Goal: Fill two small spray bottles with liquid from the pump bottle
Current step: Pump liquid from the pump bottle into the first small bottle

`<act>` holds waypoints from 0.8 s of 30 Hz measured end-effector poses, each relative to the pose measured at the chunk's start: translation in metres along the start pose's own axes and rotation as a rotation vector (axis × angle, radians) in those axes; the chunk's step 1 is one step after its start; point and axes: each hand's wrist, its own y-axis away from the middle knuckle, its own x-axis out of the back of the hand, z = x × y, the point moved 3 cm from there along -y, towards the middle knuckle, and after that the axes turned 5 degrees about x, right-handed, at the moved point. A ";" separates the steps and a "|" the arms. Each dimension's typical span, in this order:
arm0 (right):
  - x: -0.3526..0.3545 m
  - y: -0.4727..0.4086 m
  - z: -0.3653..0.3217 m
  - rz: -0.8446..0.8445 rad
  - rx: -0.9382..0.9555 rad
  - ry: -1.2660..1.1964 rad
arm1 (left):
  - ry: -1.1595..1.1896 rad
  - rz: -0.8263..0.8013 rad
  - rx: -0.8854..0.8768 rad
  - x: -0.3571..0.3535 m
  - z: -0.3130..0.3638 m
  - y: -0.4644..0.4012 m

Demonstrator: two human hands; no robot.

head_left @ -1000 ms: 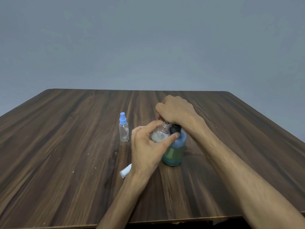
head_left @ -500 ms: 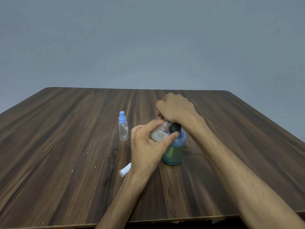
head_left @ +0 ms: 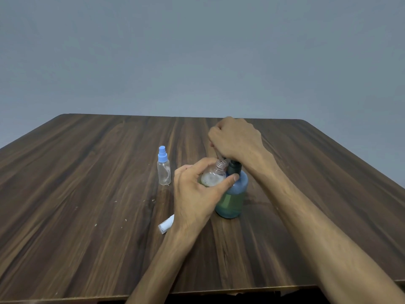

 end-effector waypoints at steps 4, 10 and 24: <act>-0.003 0.001 -0.001 -0.054 -0.015 0.038 | 0.002 0.004 -0.011 0.001 0.002 0.000; -0.006 0.000 0.000 -0.119 -0.026 0.033 | 0.003 0.001 -0.023 0.000 0.002 -0.002; -0.002 0.000 -0.003 -0.162 -0.030 0.004 | 0.013 0.001 -0.018 0.000 0.002 0.000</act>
